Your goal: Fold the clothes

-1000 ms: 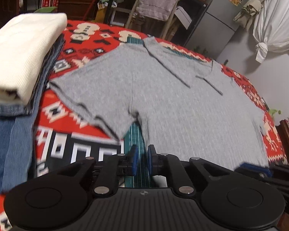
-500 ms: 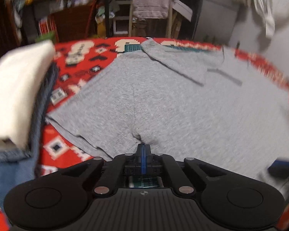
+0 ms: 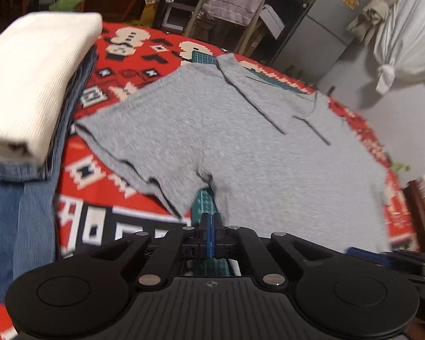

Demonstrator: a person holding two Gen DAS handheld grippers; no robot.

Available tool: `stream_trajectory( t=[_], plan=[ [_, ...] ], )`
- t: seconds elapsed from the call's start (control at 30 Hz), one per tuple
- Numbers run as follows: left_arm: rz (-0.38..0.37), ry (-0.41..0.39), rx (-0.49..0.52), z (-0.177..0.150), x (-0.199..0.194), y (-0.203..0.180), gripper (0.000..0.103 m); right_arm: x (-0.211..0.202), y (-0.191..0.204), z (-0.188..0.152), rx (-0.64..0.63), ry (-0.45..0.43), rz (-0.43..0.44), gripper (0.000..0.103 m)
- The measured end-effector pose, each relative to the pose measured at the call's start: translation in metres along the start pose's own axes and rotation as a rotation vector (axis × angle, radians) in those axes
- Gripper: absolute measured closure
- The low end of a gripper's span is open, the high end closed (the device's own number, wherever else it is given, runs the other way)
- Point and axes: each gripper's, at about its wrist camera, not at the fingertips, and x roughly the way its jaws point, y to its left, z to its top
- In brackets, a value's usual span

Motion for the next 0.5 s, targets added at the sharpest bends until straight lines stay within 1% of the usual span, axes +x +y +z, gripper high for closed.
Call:
stream_trajectory(
  t=[0.07,0.17,0.3,0.43,0.5],
  plan=[
    [-0.041,0.021,-0.019,-0.008,-0.005,0.0,0.102,-0.001,0.003,-0.001,-0.008,0.001,0.006,0.086],
    [-0.077,0.056,-0.02,-0.022,-0.01,-0.003,0.102,-0.003,0.004,-0.003,-0.016,0.0,0.013,0.086],
    [-0.089,0.094,-0.013,-0.038,-0.013,-0.009,0.102,-0.008,0.004,-0.006,-0.017,-0.006,0.021,0.085],
    [-0.097,0.107,-0.009,-0.045,-0.012,-0.014,0.1,-0.012,0.002,-0.01,-0.018,-0.009,0.023,0.085],
    [-0.07,0.119,0.023,-0.046,-0.01,-0.021,0.1,-0.015,0.002,-0.011,-0.019,-0.013,0.022,0.085]
  ],
)
